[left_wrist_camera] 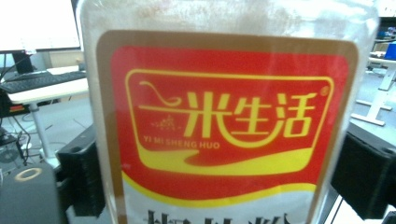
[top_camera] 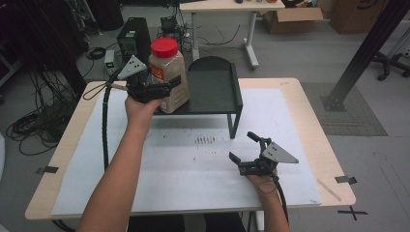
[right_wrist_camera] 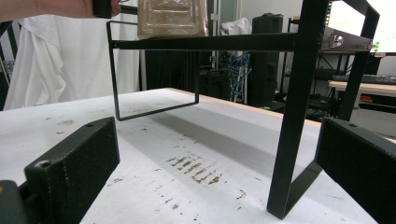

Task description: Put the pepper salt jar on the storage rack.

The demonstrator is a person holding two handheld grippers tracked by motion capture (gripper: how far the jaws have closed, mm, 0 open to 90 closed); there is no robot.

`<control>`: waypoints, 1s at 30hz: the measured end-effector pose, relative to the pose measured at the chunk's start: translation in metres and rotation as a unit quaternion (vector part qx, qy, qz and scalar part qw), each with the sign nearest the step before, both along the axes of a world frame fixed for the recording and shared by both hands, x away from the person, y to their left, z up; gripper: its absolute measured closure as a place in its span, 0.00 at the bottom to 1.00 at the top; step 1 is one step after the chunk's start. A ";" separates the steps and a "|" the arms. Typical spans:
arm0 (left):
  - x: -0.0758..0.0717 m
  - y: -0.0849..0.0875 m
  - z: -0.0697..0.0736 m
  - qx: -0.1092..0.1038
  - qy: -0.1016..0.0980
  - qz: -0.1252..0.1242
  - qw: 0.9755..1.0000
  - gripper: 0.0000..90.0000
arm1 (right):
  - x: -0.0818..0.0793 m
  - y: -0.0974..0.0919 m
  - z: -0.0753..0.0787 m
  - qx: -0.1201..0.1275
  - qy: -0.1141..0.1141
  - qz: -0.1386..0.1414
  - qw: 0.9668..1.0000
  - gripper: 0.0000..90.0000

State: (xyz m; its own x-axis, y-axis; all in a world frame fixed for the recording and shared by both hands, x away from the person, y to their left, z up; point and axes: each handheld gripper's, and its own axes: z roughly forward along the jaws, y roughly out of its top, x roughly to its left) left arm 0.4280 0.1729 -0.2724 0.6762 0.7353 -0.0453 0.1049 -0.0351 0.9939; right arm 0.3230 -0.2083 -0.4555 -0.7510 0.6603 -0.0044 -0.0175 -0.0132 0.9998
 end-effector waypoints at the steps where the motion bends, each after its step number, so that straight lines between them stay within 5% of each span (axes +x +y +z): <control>1: -0.001 0.002 0.001 -0.002 0.003 0.000 1.000 0.10 | 0.000 0.000 0.000 0.000 0.000 0.000 1.000 0.00; 6: -0.007 0.010 -0.003 -0.026 0.005 0.025 0.999 0.03 | 0.000 0.000 0.000 -0.001 0.000 0.000 1.000 0.00; 15: -0.019 0.023 -0.005 -0.036 0.008 0.034 0.999 0.00 | 0.000 0.000 0.000 -0.002 0.000 -0.001 1.000 0.00; 24: -0.039 0.025 0.002 -0.003 -0.006 0.024 1.000 0.00 | 0.000 0.000 0.000 -0.002 0.000 -0.001 1.000 0.00; 30: -0.054 0.031 0.000 -0.027 -0.019 0.013 0.999 0.00 | 0.000 0.000 0.000 -0.003 -0.002 -0.001 1.000 0.00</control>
